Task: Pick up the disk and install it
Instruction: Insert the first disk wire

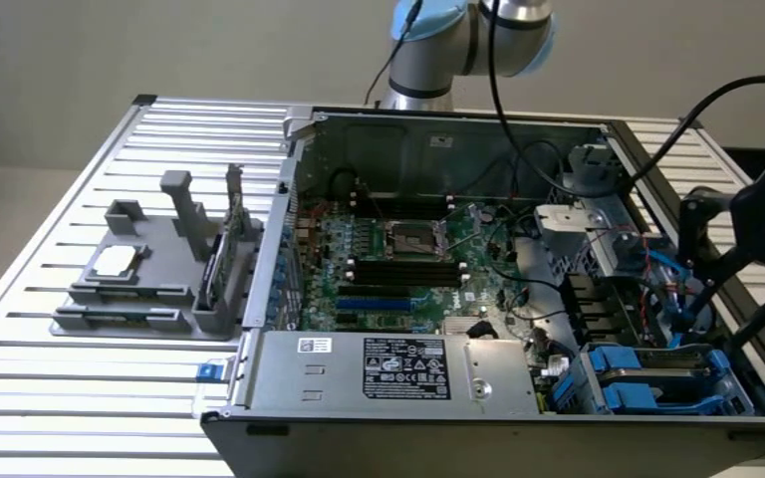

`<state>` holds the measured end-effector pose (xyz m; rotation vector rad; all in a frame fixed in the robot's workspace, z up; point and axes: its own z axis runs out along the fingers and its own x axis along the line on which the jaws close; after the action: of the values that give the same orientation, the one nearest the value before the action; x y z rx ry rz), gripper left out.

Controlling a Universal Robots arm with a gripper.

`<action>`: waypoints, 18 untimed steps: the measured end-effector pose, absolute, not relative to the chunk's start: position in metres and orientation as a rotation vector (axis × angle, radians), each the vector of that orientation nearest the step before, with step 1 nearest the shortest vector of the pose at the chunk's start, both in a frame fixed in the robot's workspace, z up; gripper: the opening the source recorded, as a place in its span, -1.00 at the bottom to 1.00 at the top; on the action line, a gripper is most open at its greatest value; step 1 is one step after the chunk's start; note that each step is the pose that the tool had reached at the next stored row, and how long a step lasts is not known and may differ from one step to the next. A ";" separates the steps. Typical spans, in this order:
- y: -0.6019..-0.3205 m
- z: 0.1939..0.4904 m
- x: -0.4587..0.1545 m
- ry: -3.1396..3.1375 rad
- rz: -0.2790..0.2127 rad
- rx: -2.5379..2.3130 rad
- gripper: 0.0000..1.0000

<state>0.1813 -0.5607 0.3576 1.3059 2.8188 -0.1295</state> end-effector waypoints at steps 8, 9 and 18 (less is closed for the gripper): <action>-0.561 0.354 0.181 2.795 -0.131 1.359 -0.18; -0.561 0.354 0.181 2.795 -0.131 1.359 -0.18; -0.562 0.354 0.181 2.795 -0.131 1.359 0.22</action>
<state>0.1814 -0.5616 0.3544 1.3592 2.7952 -0.1306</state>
